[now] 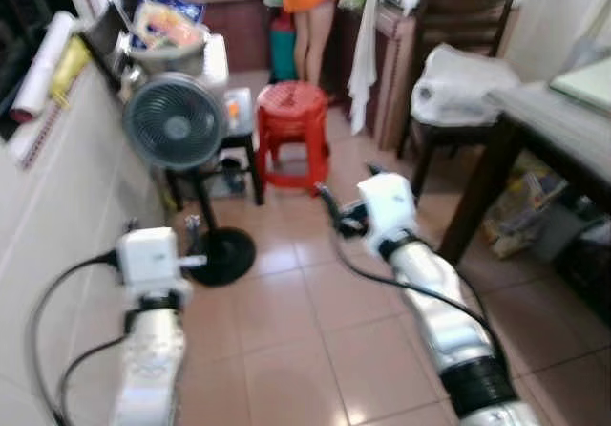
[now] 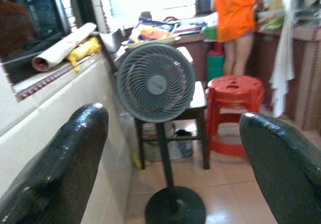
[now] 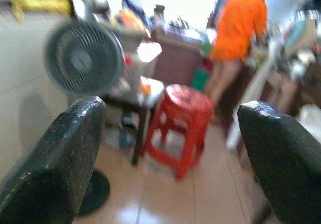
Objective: Setting the table
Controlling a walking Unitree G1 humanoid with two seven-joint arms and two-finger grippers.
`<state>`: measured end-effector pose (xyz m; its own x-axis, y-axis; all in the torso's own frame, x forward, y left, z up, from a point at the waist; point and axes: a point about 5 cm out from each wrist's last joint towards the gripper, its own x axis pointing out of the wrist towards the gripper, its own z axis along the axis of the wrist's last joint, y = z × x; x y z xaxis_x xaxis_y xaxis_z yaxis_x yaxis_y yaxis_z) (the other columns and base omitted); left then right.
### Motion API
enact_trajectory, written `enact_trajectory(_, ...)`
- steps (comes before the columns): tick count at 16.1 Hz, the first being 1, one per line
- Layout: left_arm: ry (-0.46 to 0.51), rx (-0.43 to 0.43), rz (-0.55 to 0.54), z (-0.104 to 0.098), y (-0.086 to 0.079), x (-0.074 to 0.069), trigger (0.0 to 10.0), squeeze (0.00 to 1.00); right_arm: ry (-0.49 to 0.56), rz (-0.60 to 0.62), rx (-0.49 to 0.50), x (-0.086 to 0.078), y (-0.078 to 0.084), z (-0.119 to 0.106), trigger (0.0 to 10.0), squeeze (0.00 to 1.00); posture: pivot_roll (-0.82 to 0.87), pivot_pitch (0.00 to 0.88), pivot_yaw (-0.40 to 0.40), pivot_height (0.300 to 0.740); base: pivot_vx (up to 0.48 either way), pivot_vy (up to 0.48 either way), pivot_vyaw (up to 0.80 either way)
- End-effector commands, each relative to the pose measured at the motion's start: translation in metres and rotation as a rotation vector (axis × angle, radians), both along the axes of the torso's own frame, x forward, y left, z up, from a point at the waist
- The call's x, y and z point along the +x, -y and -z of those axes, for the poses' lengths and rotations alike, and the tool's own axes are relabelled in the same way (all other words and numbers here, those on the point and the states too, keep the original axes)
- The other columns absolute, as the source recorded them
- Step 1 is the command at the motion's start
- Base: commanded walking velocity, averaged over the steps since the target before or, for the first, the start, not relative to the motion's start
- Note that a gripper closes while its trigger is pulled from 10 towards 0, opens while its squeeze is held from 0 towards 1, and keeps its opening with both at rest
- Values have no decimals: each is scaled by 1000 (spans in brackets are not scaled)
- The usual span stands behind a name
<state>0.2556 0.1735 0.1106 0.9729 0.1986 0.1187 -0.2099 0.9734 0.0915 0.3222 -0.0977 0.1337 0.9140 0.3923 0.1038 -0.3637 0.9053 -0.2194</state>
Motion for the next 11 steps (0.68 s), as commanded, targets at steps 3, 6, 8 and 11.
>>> enact_trajectory(3,-62,-22,-10,14,-10,-2,10000,0,-39,3,10,3,-2,4,10000,0,19,0,14,740,0,0,0)
enact_trajectory(6,-155,-36,-4,39,-15,-4,10000,0,-116,28,28,5,3,22,10000,0,15,0,12,740,0,0,0)
enact_trajectory(8,-267,-55,-4,67,-19,-8,10000,0,-185,41,38,5,5,37,10000,0,14,0,10,740,0,0,0)
enact_trajectory(11,-519,-87,-5,125,-26,-31,10000,0,-292,55,-9,1,9,67,10000,0,8,0,8,740,0,0,0)
